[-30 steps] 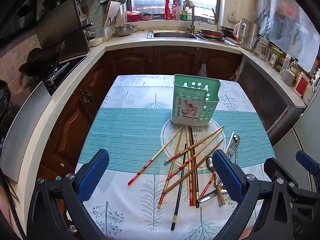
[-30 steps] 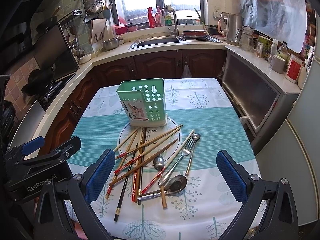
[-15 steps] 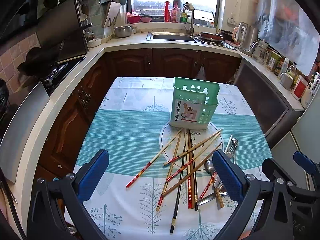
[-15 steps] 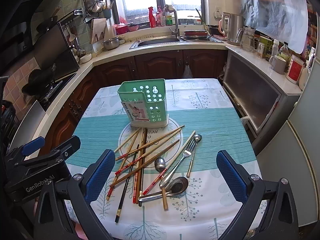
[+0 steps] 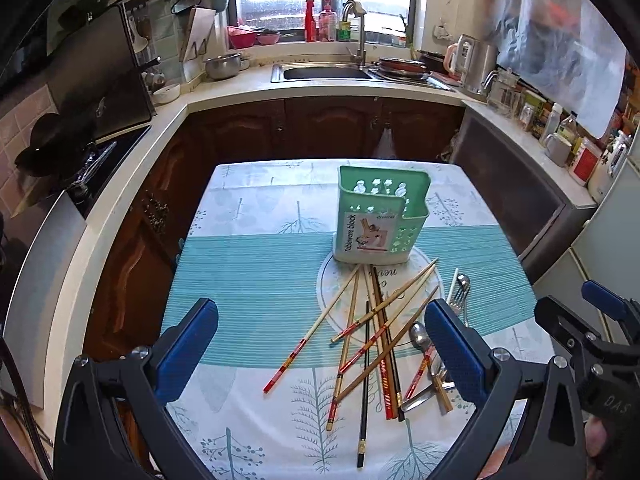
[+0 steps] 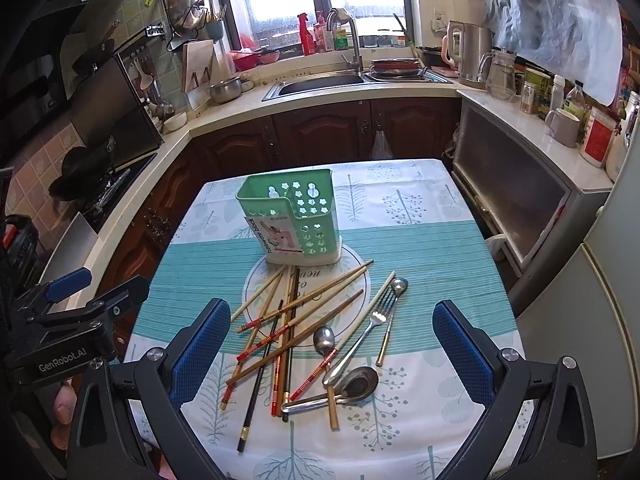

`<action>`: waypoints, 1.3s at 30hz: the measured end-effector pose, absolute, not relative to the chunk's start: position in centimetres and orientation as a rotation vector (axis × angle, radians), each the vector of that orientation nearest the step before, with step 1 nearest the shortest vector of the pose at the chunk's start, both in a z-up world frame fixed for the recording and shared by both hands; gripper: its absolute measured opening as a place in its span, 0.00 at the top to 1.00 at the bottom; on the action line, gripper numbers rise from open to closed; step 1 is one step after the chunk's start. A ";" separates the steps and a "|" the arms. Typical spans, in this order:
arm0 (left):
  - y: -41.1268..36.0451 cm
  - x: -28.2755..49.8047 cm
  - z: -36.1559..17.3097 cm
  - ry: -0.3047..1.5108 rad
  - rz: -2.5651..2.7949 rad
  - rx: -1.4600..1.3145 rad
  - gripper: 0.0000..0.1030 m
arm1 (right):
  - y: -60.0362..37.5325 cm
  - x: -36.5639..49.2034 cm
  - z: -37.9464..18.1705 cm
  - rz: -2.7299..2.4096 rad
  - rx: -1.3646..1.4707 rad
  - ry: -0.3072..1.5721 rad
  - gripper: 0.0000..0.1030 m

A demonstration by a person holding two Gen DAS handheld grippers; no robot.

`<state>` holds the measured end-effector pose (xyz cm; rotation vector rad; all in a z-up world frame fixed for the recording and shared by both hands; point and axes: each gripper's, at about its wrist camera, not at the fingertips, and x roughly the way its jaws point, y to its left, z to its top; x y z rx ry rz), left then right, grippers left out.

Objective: Organize utensils

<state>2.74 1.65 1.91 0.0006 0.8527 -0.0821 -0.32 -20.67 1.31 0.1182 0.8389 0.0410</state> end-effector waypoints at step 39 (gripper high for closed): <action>0.3 17.5 -16.2 1.291 -0.356 0.147 0.63 | -19.1 20.4 -22.6 0.044 0.743 1.441 0.68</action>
